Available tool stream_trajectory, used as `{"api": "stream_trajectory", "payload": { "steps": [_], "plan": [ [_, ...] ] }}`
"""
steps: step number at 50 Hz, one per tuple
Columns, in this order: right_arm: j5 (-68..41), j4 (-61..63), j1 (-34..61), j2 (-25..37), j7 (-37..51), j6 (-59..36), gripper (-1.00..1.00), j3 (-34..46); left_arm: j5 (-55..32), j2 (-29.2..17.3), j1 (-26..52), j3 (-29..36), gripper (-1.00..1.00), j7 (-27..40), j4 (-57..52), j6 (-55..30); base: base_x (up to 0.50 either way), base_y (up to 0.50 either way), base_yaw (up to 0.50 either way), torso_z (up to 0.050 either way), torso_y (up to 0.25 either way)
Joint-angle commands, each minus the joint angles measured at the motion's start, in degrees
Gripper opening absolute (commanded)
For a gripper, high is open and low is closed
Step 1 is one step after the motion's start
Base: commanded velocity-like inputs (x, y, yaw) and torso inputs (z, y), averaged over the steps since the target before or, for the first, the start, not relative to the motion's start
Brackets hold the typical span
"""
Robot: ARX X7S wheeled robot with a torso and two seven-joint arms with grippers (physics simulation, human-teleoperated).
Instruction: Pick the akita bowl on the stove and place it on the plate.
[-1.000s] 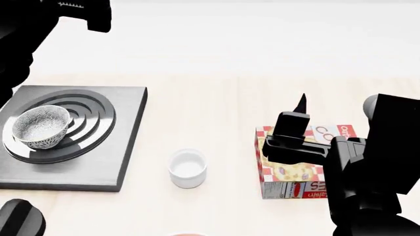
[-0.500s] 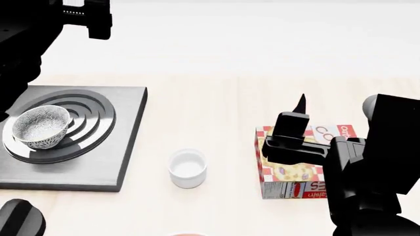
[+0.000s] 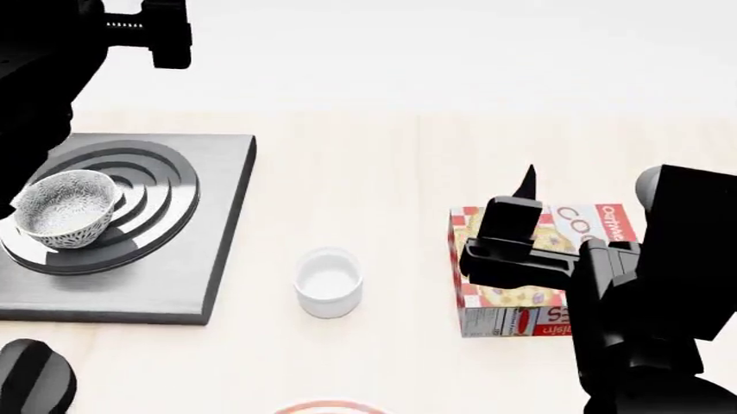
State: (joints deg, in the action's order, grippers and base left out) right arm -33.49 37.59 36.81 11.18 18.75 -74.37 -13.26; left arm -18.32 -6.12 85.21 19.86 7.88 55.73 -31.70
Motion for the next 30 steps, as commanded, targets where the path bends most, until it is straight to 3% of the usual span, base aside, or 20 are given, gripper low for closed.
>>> {"api": "stream_trajectory", "payload": {
  "steps": [1, 7, 13, 20, 26, 30],
  "plan": [
    [-0.29, -0.47, -0.30, 0.25, 0.16, 0.74, 1.00, 0.22, 0.29, 0.12, 0.20, 0.33, 1.00, -0.07, 2.34, 2.47, 0.00, 0.00, 0.00, 0.006, -0.051],
    [-0.50, -0.55, -0.32, 0.35, 0.34, 0.89, 1.00, 0.32, 0.09, -0.34, -0.40, 0.10, 1.00, 0.07, 0.86, 4.15, 0.00, 0.00, 0.00, 0.001, -0.015],
    [-0.82, -0.53, -0.31, 0.44, 0.59, 0.87, 1.00, 0.29, 0.18, -0.09, 0.45, 0.05, 1.00, 0.88, 2.60, 4.46, 0.00, 0.00, 0.00, 0.011, -0.227],
    [-1.10, -0.59, -0.32, 0.59, 0.81, 0.96, 1.00, 0.36, 0.49, -0.71, -0.93, 1.17, 1.00, 0.31, -0.70, 3.97, 0.00, 0.00, 0.00, 0.000, -0.005],
    [-1.36, -0.65, -0.35, 0.68, 1.02, 1.06, 1.00, 0.39, 0.23, -0.98, -1.30, 1.20, 1.00, 0.82, -1.97, 2.77, 0.00, 0.00, 0.00, 0.011, -0.219],
    [-1.52, -0.68, -0.36, 0.75, 1.14, 1.11, 1.00, 0.41, 0.37, -0.99, -1.35, 1.33, 1.00, 0.97, -1.33, 3.23, 0.00, 0.00, 0.00, 0.001, -0.010]
  ]
}}
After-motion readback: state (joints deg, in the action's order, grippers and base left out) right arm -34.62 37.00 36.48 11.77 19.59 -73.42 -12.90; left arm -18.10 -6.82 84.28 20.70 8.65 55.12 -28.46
